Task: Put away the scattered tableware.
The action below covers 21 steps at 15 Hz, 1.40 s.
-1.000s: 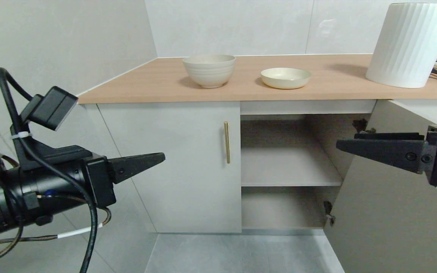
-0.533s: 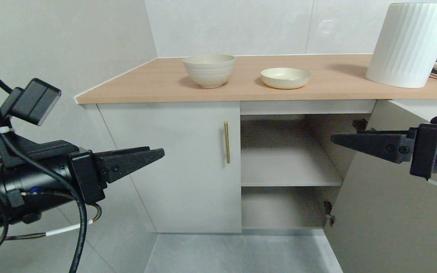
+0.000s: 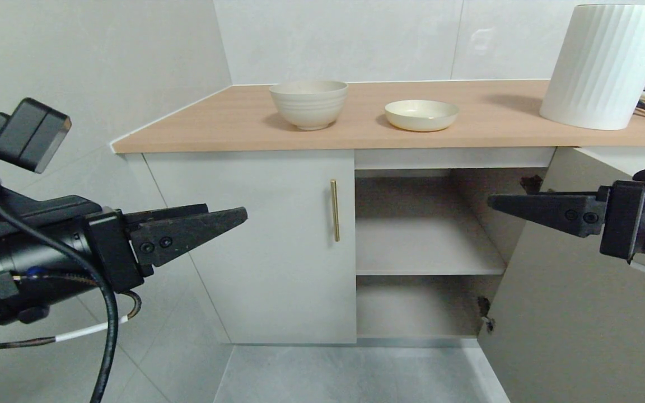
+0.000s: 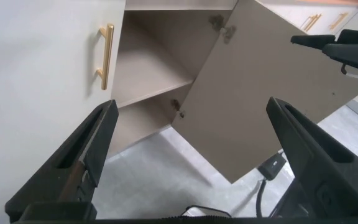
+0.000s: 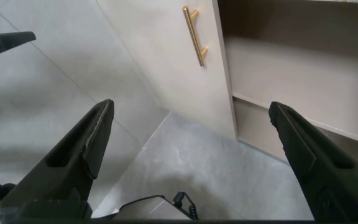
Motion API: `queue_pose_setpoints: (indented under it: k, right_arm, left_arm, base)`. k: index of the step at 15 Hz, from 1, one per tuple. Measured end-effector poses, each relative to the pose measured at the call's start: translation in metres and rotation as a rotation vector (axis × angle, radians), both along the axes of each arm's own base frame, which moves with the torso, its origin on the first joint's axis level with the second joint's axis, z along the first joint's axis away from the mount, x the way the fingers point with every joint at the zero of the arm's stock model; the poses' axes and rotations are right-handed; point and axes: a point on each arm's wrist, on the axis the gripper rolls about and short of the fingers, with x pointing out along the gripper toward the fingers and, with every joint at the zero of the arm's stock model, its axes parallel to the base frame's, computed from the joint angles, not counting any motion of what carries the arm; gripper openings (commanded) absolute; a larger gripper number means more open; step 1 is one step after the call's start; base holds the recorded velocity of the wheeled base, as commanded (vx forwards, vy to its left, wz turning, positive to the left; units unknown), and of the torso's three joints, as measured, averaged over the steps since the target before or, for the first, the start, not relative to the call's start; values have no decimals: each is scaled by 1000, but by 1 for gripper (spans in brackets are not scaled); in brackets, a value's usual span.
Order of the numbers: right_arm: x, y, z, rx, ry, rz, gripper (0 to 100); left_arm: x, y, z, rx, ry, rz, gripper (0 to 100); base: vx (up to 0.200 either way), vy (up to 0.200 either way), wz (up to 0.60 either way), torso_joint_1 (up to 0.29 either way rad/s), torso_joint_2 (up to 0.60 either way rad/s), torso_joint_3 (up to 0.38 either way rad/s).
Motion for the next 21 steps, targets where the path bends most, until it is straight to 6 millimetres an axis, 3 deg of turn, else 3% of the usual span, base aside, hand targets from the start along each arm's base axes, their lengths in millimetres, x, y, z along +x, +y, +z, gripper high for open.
queue_pose_setpoints:
  k: [2,14,21]
  right_arm:
    - [-1,-1,0,1,-2,0,100]
    - [-7,-3,2,10,-16,9,100]
    - [-14,-8,-2,24,-69,20,100]
  left_arm:
    - [-2,1,1,1,1,-2,100]
    - [-4,2,4,-3,-10,-1,100]
    - [-10,4,10,-17,-25,1,100]
  base:
    - [0,0,0,0,0,0]
    - [200,0,0,1,2,2]
    - [0,0,0,0,0,0]
